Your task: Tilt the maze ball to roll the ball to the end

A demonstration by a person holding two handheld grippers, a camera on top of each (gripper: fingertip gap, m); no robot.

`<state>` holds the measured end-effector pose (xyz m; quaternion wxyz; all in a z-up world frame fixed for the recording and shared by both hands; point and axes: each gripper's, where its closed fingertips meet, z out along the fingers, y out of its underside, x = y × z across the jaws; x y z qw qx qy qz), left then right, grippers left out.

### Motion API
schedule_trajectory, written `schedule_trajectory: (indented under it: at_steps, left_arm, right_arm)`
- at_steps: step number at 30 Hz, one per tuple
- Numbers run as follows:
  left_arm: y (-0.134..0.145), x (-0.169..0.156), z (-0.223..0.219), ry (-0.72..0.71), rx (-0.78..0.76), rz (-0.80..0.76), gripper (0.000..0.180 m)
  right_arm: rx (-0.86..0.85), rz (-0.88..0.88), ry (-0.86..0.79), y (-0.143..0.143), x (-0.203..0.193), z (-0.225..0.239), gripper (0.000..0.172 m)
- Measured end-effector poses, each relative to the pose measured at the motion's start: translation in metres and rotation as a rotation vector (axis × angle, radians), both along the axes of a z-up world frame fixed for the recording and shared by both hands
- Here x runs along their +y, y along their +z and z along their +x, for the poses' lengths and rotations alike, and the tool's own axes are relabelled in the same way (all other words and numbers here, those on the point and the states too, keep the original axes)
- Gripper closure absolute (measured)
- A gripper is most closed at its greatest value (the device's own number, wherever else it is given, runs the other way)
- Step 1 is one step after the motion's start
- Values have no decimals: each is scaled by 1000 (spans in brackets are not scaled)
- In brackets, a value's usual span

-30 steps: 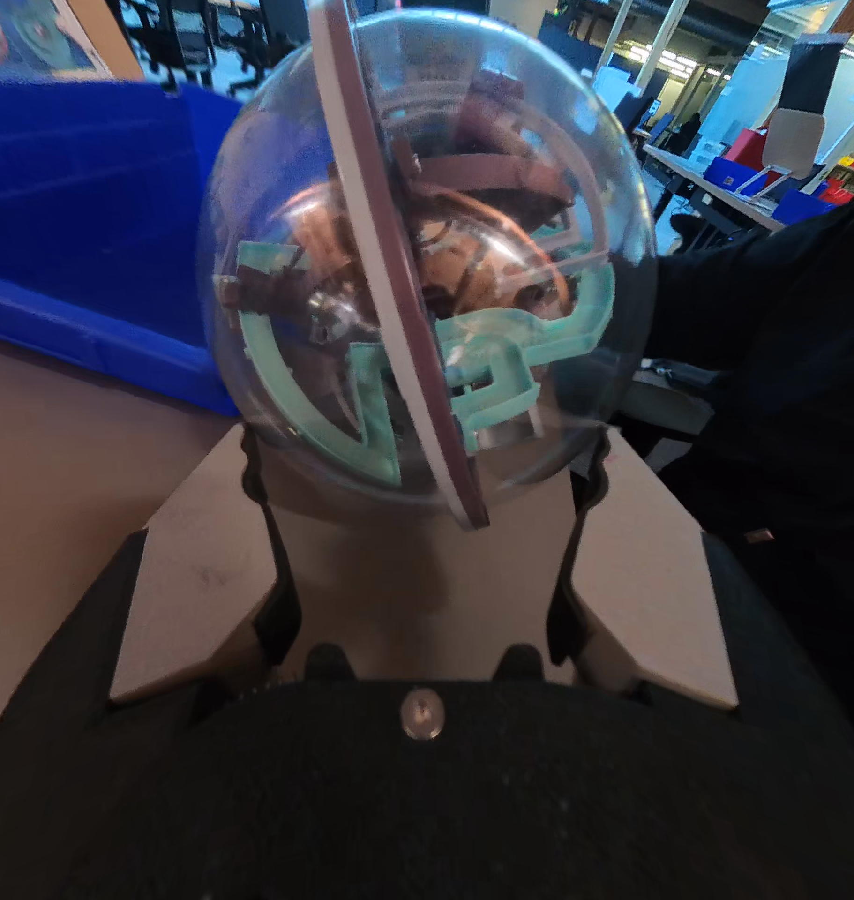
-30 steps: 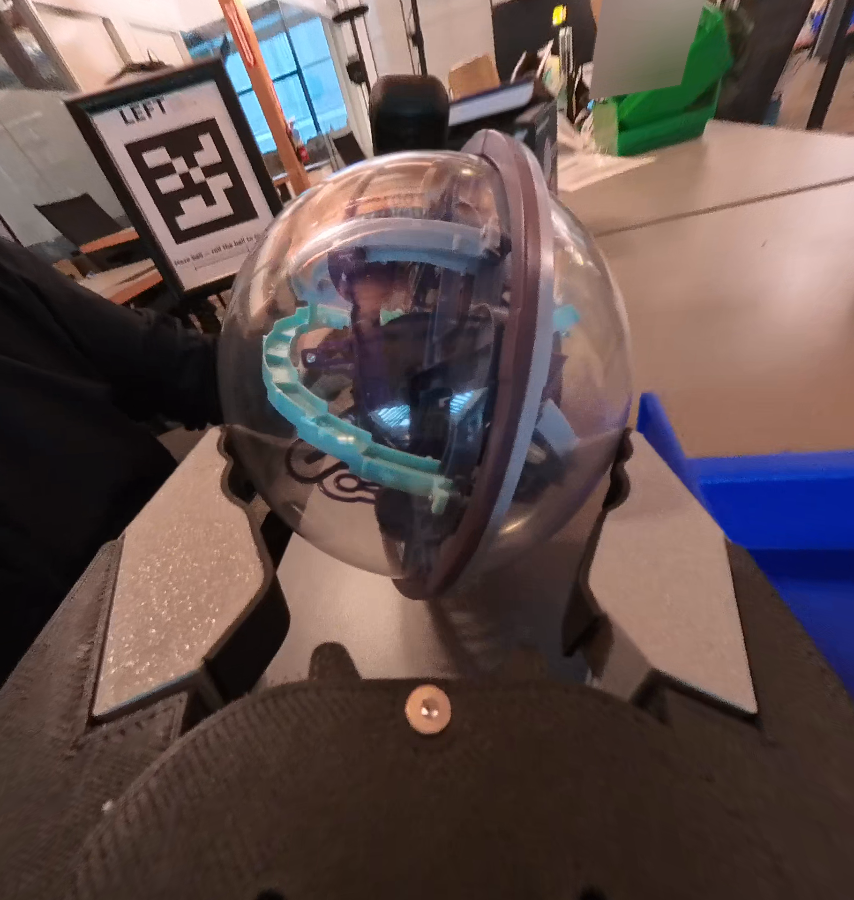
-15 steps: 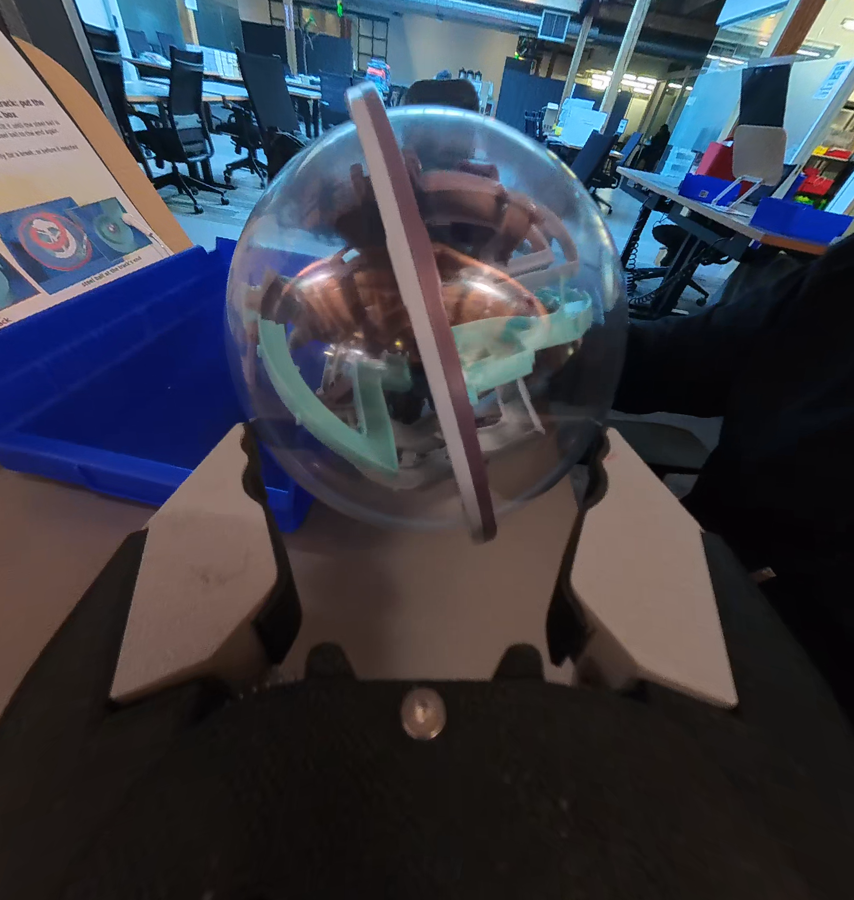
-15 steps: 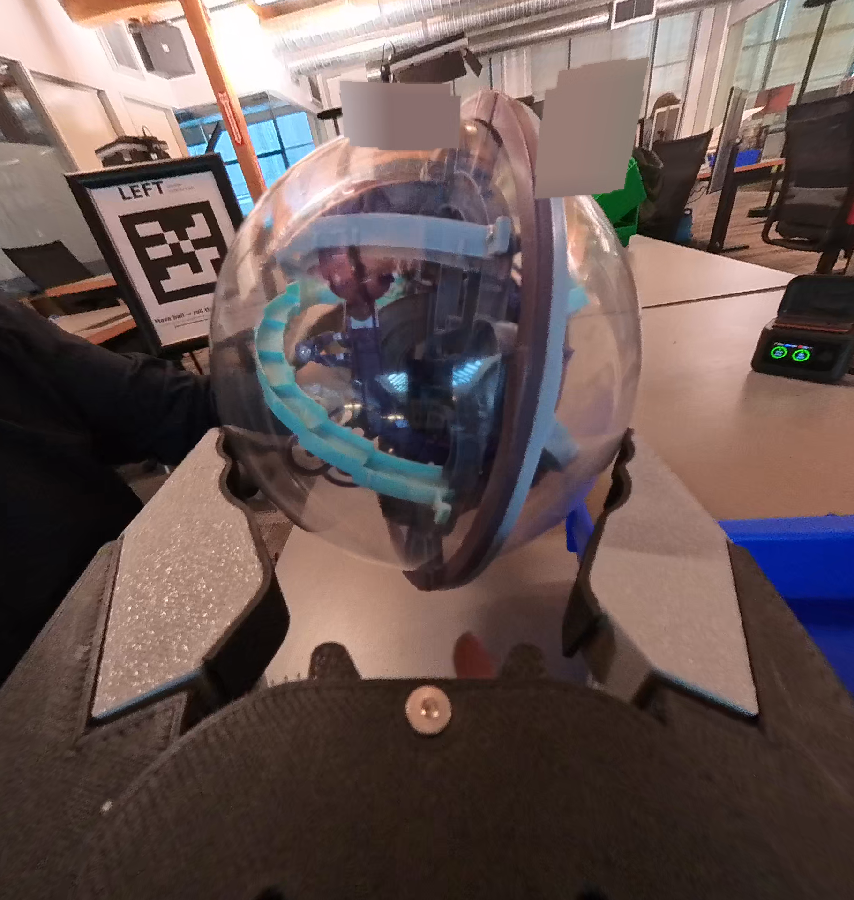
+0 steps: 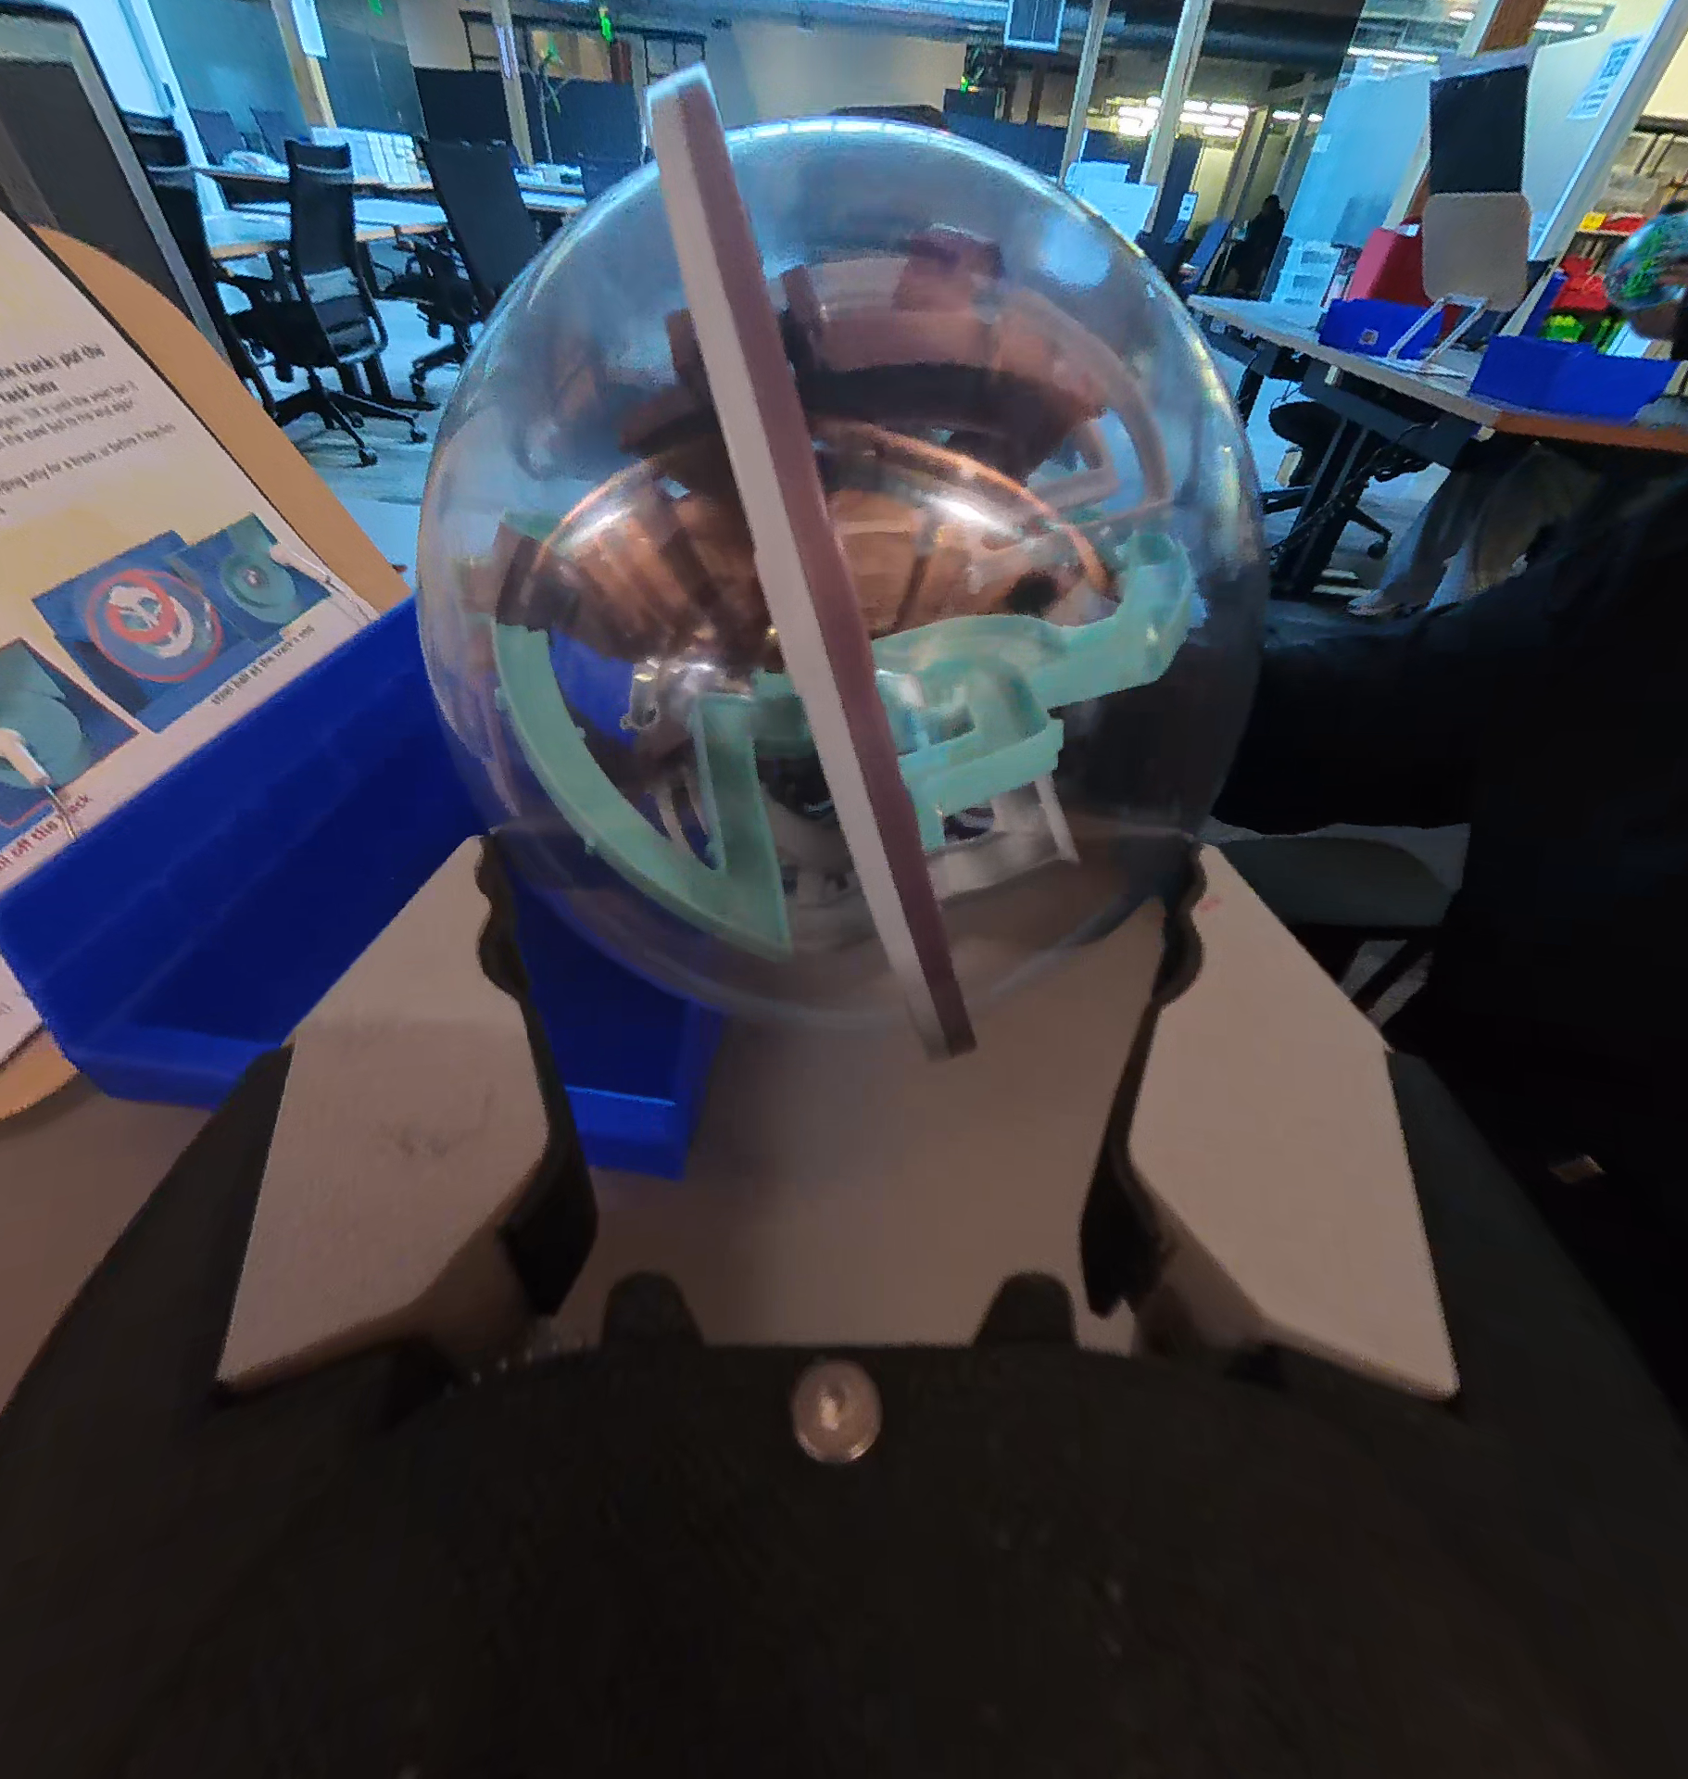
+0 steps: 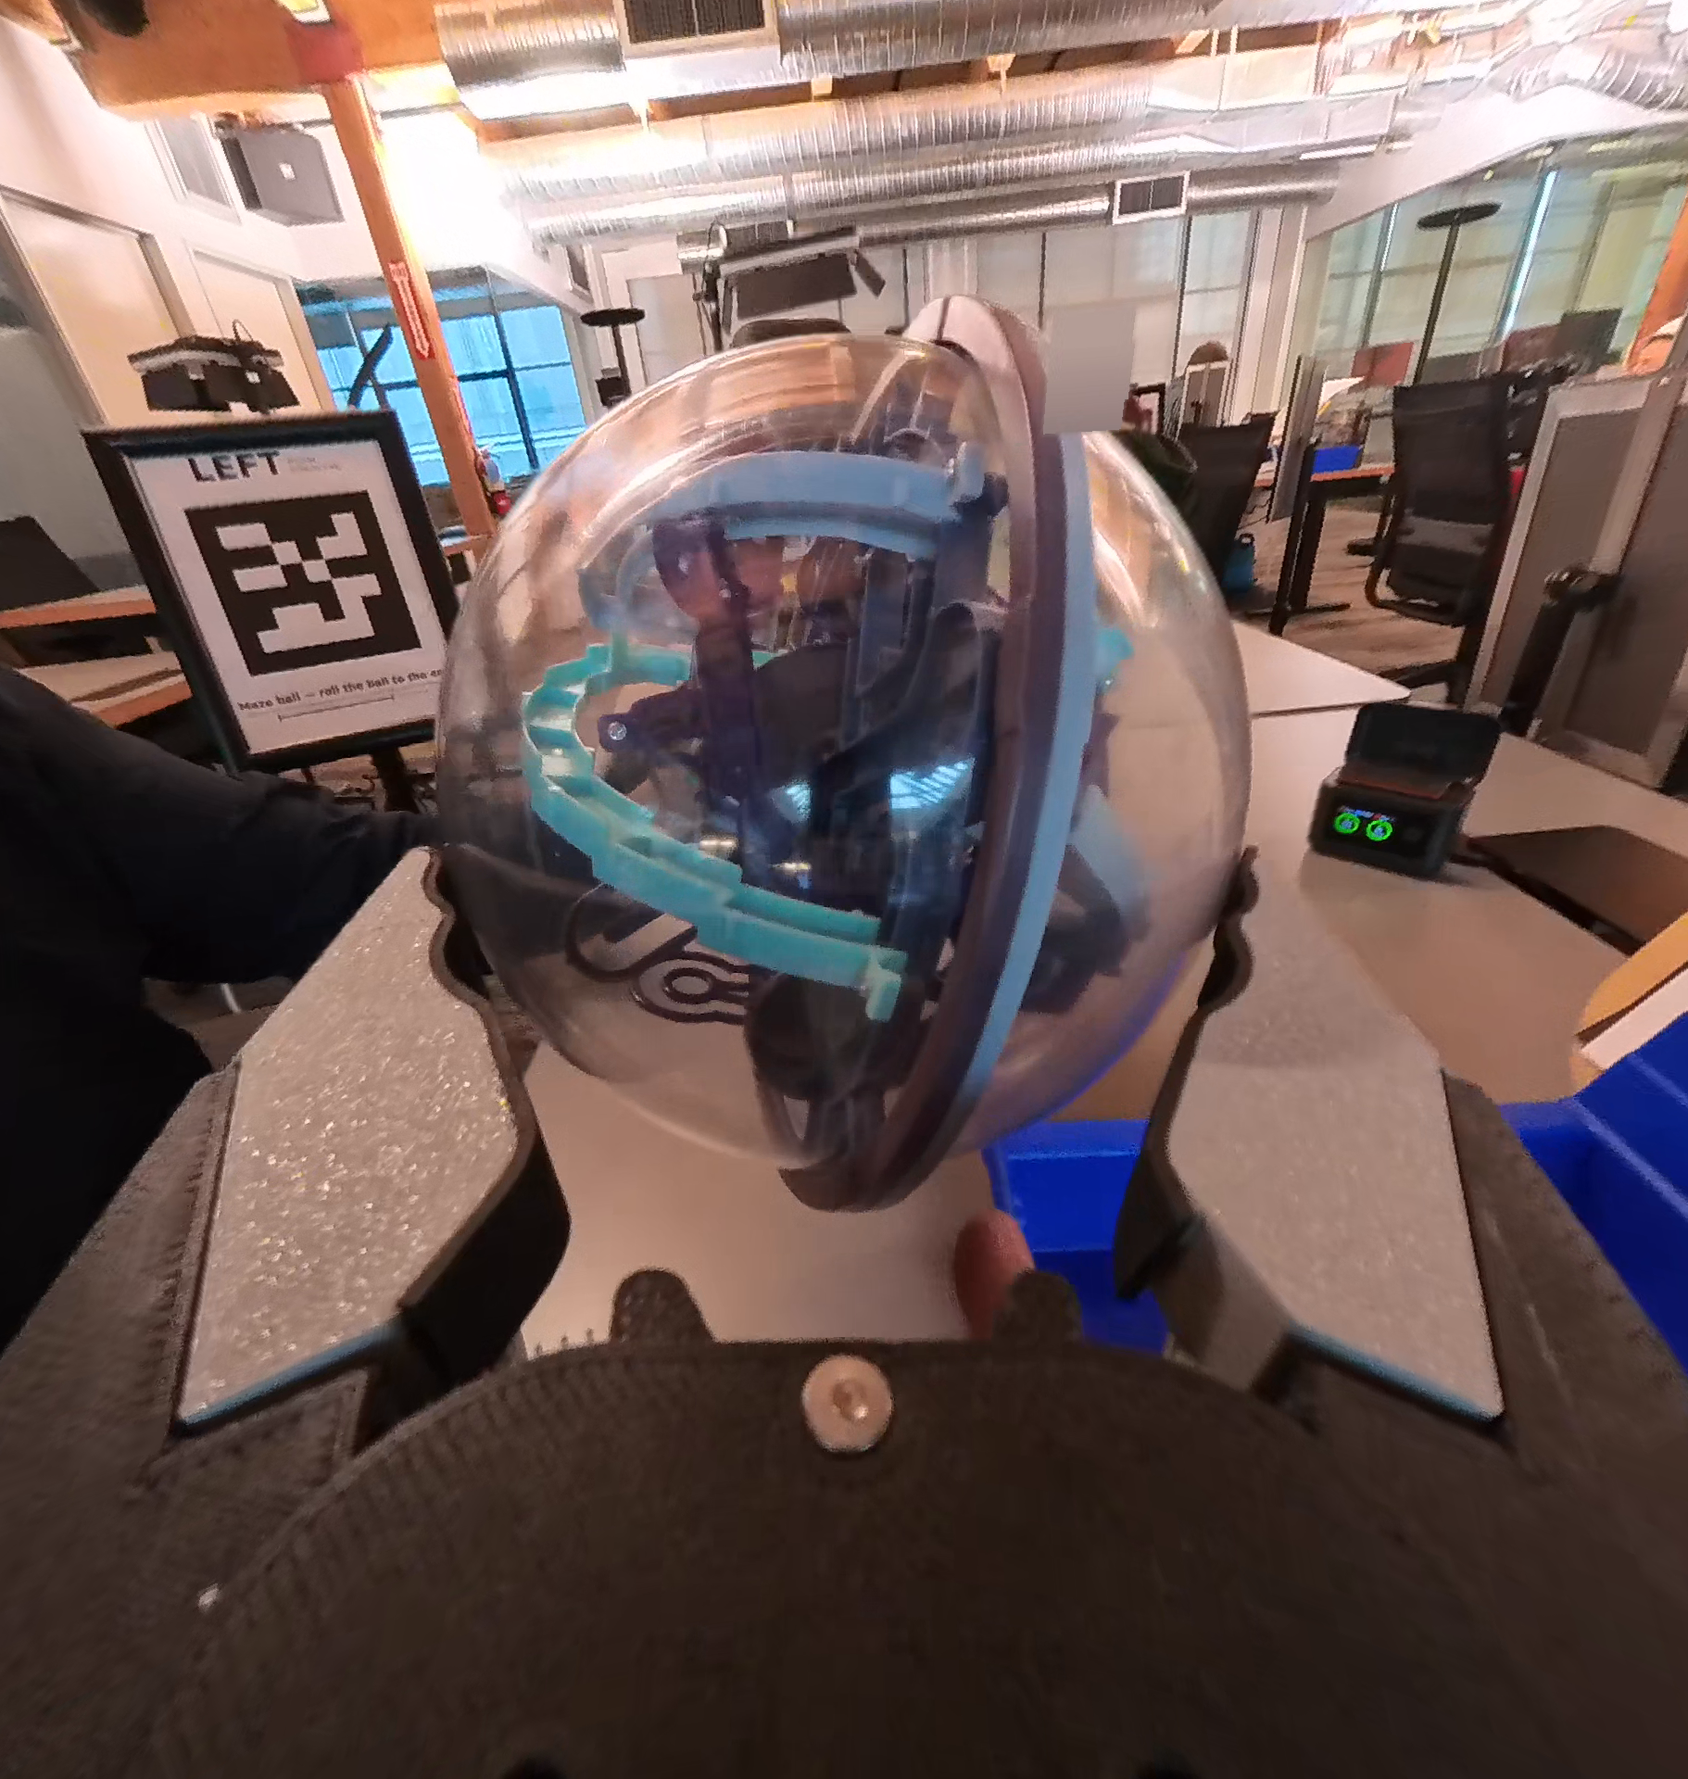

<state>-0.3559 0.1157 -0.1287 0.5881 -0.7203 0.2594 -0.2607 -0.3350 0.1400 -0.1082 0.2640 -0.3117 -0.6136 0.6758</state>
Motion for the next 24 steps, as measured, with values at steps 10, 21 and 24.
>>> schedule_trajectory:
  at_steps: [10, 21, 24]
  left_arm:
    - [20, 19, -8, -34, 70, 76, 49]
    - [6, 20, -5, -31, 92, 82, 49]
    - [4, 20, -5, -32, 97, 77, 49]
  right_arm:
    - [49, 78, -30, 11, 17, -5, 24]
    - [68, 98, -38, 10, 16, -3, 23]
    - [68, 98, -39, 9, 16, -3, 23]
